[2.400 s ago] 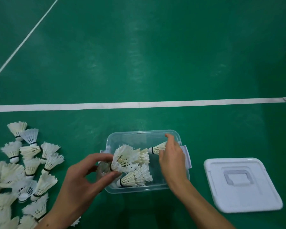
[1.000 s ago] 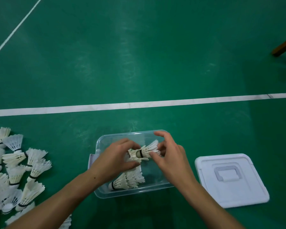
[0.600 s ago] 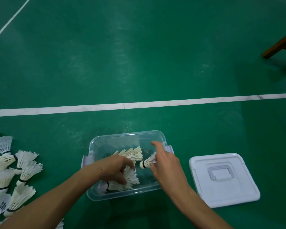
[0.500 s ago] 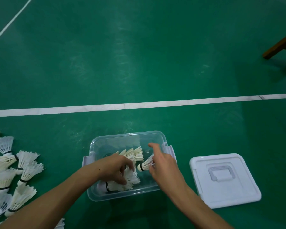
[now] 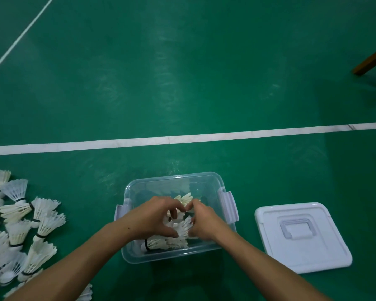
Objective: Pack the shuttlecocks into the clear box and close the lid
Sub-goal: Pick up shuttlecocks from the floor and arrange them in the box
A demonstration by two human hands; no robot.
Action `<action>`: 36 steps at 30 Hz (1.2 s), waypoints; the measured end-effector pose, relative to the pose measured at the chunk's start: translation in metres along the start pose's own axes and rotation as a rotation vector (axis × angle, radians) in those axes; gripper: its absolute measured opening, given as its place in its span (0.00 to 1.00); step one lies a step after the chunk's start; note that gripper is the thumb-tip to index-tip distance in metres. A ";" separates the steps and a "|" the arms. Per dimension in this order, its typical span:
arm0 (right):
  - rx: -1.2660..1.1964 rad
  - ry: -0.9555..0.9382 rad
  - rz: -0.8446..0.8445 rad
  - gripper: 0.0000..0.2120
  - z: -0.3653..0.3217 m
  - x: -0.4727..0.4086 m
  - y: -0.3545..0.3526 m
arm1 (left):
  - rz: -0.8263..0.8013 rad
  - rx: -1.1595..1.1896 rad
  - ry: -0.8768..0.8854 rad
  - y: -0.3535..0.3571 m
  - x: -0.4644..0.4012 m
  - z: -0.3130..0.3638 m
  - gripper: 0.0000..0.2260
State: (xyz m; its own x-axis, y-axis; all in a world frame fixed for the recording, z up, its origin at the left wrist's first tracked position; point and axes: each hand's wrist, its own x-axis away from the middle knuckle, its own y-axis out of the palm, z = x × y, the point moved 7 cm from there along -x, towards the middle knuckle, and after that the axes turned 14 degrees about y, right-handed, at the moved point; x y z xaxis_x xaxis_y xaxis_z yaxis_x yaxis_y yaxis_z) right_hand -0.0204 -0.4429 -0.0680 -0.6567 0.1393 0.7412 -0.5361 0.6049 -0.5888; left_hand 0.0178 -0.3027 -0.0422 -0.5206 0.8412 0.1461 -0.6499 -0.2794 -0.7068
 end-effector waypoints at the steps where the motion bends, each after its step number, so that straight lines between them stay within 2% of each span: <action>1: 0.004 0.006 -0.012 0.33 0.001 0.000 0.000 | 0.045 0.023 0.013 -0.005 0.003 0.003 0.26; 5: 0.057 -0.014 -0.001 0.37 0.000 0.013 -0.013 | 0.217 0.144 0.040 -0.022 0.017 0.012 0.27; 7: 0.067 -0.062 0.055 0.35 -0.001 0.028 -0.025 | 0.320 0.193 0.036 -0.034 0.024 0.017 0.29; 10: -0.089 -0.232 0.137 0.32 -0.009 0.056 -0.046 | 0.433 0.272 0.027 -0.050 0.026 0.025 0.35; 13: -0.313 -0.413 0.116 0.29 -0.021 0.078 -0.058 | 0.465 0.423 0.016 -0.059 0.016 0.033 0.41; 19: -0.375 -0.462 0.229 0.22 -0.025 0.084 -0.060 | 0.496 0.574 0.027 -0.062 -0.003 0.046 0.37; 22: -0.319 -0.458 0.327 0.19 -0.016 0.087 -0.065 | 0.500 0.601 0.034 -0.058 -0.003 0.047 0.34; 26: -0.240 -0.364 0.489 0.19 0.012 0.084 -0.080 | 0.519 0.540 -0.049 -0.045 0.010 0.027 0.29; 30: -0.157 -0.234 0.618 0.19 0.034 0.084 -0.091 | 0.312 0.292 -0.115 -0.001 0.010 0.015 0.19; 32: -0.093 -0.197 0.649 0.19 0.036 0.086 -0.091 | 0.229 0.145 -0.136 0.017 0.002 0.017 0.20; 36: 0.006 -0.125 0.635 0.22 0.032 0.087 -0.086 | 0.127 -0.164 -0.174 0.035 -0.016 0.015 0.30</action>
State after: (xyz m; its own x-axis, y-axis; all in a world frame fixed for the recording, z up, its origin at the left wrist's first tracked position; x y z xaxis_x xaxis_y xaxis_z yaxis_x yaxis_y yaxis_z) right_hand -0.0480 -0.5079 0.0372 -0.9037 0.3760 0.2049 -0.0254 0.4306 -0.9022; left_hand -0.0051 -0.3329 -0.0589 -0.6889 0.7078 0.1560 -0.4823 -0.2870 -0.8277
